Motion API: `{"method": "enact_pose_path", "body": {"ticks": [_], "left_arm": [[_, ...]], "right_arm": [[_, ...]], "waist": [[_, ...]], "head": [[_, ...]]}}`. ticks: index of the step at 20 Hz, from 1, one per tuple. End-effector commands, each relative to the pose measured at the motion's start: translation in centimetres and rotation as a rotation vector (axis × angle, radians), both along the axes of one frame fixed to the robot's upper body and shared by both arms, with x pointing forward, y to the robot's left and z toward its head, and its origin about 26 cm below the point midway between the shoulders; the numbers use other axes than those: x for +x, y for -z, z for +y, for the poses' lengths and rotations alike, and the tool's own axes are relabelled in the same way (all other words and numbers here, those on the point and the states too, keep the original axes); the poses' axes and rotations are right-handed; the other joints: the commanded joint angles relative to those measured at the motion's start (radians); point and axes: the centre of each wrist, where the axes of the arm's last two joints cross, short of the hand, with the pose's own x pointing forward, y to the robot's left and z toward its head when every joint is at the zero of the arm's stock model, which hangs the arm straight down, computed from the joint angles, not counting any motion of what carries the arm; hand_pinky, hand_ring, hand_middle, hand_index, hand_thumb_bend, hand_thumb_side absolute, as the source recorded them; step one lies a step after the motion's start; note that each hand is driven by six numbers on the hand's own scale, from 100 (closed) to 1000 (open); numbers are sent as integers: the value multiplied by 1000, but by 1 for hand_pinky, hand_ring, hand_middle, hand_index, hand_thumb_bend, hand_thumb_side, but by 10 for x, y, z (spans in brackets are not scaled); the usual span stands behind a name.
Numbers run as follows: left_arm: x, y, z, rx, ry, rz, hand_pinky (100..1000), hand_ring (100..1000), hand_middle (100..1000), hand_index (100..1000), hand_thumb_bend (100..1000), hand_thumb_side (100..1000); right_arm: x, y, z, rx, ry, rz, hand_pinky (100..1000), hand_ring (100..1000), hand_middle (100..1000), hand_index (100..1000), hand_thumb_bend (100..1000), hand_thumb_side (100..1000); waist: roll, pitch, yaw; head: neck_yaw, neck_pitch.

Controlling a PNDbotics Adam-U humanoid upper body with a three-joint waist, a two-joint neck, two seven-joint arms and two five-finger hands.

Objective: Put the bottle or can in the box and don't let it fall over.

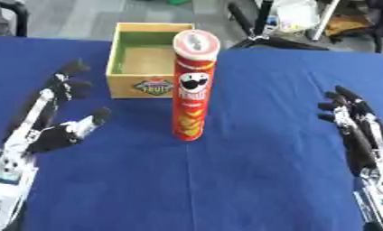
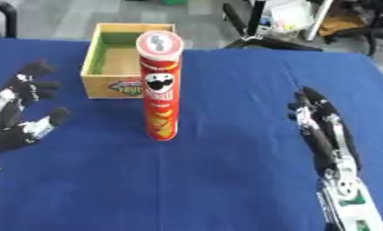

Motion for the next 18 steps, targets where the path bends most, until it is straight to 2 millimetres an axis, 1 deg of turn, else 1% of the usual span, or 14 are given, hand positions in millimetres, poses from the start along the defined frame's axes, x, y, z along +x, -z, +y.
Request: {"method": "enact_pose_path", "body": {"ticks": [1, 6, 12, 15, 16, 18], "left_arm": [[7, -9, -10, 34, 49, -7, 788, 803, 885, 1000, 584, 501], [22, -9, -33, 32, 121, 17, 786, 801, 883, 1000, 587, 509], [38, -10, -55, 72, 167, 32, 788, 802, 883, 1000, 600, 526], [44, -9, -63, 95, 188, 37, 787, 802, 883, 1000, 609, 533], [46, -9, -65, 95, 189, 41, 785, 799, 881, 1000, 606, 550], [50, -7, -69, 88, 174, 55, 785, 798, 880, 1000, 600, 555]], "right_arm": [[1, -7, 0, -3, -12, -21, 736, 762, 800, 881, 100, 545], [1, -6, 0, -2, -15, -19, 736, 762, 800, 881, 100, 547], [1, -5, 0, 3, -16, -16, 736, 760, 798, 881, 100, 547], [1, -5, 1, 5, -17, -14, 736, 760, 797, 881, 100, 547], [1, -5, 1, 6, -17, -14, 736, 760, 797, 881, 100, 546], [1, -5, 1, 7, -18, -13, 736, 760, 797, 881, 100, 546]], "waist": [[3, -18, -4], [3, -19, -11], [2, -19, -18], [1, -19, -21], [1, -19, -22], [0, -19, -24]], "head": [[6, -12], [9, -12], [15, -13], [17, -13], [18, -13], [20, -13]]}}
